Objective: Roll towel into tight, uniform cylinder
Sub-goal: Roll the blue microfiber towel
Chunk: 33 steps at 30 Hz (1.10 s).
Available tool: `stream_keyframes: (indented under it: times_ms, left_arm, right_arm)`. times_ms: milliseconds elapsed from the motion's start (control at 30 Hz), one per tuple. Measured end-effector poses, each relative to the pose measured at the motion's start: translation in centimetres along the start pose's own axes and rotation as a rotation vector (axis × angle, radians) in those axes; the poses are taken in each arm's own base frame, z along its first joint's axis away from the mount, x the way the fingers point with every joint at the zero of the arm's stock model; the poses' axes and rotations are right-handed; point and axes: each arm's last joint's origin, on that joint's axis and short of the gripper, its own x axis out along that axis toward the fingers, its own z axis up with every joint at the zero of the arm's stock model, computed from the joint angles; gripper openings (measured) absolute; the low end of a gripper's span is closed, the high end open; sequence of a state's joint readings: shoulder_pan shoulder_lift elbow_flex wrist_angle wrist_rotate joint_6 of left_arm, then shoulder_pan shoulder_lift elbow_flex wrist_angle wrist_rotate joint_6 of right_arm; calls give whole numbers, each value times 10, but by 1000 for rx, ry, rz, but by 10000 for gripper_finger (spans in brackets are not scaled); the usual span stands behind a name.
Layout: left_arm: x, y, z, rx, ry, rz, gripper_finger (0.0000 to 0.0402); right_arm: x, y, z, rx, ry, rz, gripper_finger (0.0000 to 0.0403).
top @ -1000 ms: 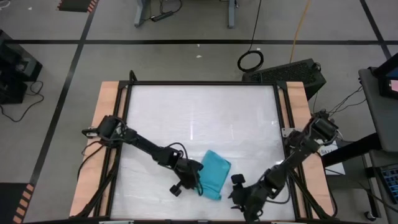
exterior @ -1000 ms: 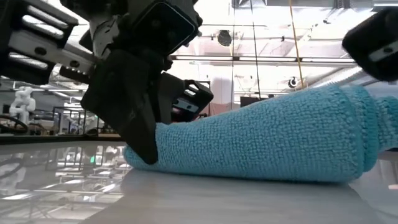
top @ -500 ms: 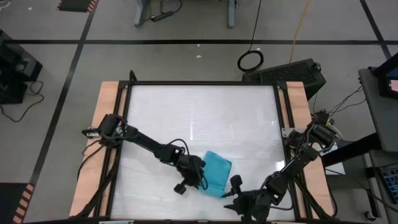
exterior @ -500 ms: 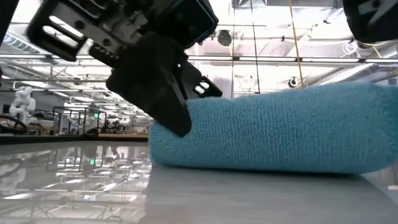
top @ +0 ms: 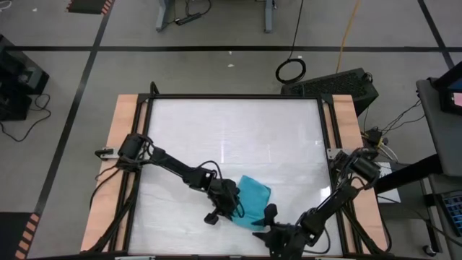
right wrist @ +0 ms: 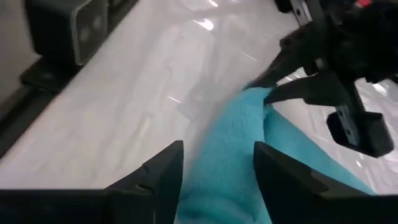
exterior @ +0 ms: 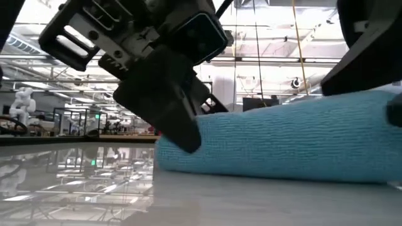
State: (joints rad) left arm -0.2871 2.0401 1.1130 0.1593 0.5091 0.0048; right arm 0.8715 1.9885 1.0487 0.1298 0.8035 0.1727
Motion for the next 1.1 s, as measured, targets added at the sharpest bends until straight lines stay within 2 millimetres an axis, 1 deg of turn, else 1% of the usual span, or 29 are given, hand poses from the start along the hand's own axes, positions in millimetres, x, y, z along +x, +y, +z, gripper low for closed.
stream_keyframes:
  times_ms: [100, 200, 267, 467, 567, 700, 867, 967, 1100]
  left_arm:
    - [3, 2, -1, -2, 0, -5, 13]
    - [4, 2, -1, -6, -4, -14, 13]
    - [4, 3, -1, -9, -4, -16, 13]
    - [3, 6, 1, -26, -13, -10, 13]
    - [2, 8, 1, -27, -20, -10, 13]
    - [0, 10, 4, -40, -47, -13, 13]
    - [-1, 10, 8, -48, -86, -26, 21]
    - [1, 8, 8, -40, -88, -28, 48]
    - [5, 1, 8, -28, -80, -43, 115]
  right_arm:
    - [3, 5, -3, -9, 40, -48, 185]
    - [6, 9, -6, -24, 89, -53, 185]
    - [9, 12, -7, -6, 108, -55, 185]
    - [9, 19, -16, 74, 143, -56, 185]
    - [8, 19, -19, 121, 158, -64, 178]
    - [7, 18, -23, 199, 183, -79, 148]
    - [6, 19, -25, 282, 207, -79, 90]
    - [4, 21, -27, 287, 210, -77, 52]
    - [1, 23, -29, 271, 215, -73, 17]
